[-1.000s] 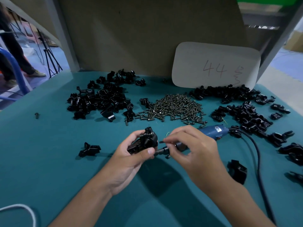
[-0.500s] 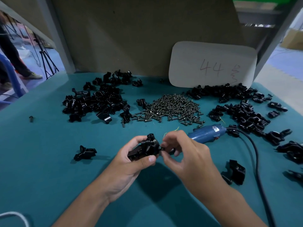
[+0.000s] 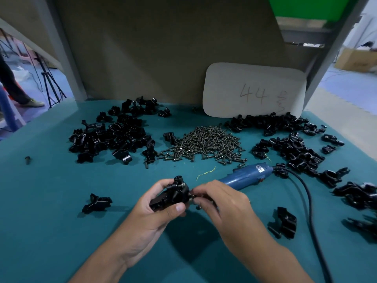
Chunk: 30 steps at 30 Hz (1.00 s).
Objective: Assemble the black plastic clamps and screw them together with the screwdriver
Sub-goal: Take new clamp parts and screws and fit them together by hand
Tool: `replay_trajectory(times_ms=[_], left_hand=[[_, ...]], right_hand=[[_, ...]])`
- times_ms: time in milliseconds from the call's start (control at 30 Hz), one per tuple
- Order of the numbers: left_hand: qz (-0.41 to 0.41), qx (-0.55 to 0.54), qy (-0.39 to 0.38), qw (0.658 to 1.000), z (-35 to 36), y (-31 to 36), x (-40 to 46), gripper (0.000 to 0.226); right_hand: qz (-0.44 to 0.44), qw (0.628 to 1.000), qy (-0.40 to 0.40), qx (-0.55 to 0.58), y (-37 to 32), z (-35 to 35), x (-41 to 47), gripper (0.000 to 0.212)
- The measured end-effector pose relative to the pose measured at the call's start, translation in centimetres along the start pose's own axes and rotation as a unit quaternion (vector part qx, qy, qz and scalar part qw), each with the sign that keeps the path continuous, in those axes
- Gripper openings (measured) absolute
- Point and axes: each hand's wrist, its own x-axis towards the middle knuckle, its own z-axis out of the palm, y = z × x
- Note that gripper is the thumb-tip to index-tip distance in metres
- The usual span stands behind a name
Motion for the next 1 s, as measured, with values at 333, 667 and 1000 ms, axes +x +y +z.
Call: replay_trajectory(times_ms=[333, 667, 1000], left_hand=[[-0.005, -0.019, -0.042, 0.999, 0.4, -0.2, -0.2, 0.046], [0.004, 0.019, -0.022, 1.0, 0.4, -0.2, -0.4, 0.049], [-0.004, 0.027, -0.016, 1.0, 0.2, -0.2, -0.1, 0.051]], right_hand=[[-0.015, 0.989, -0.075, -0.127, -0.6, -0.1, -0.1, 0.008], [0.096, 0.994, -0.039, 0.015, -0.8, -0.3, -0.4, 0.022], [0.01, 0.999, 0.041, 0.005, -0.1, 0.3, -0.5, 0.005]])
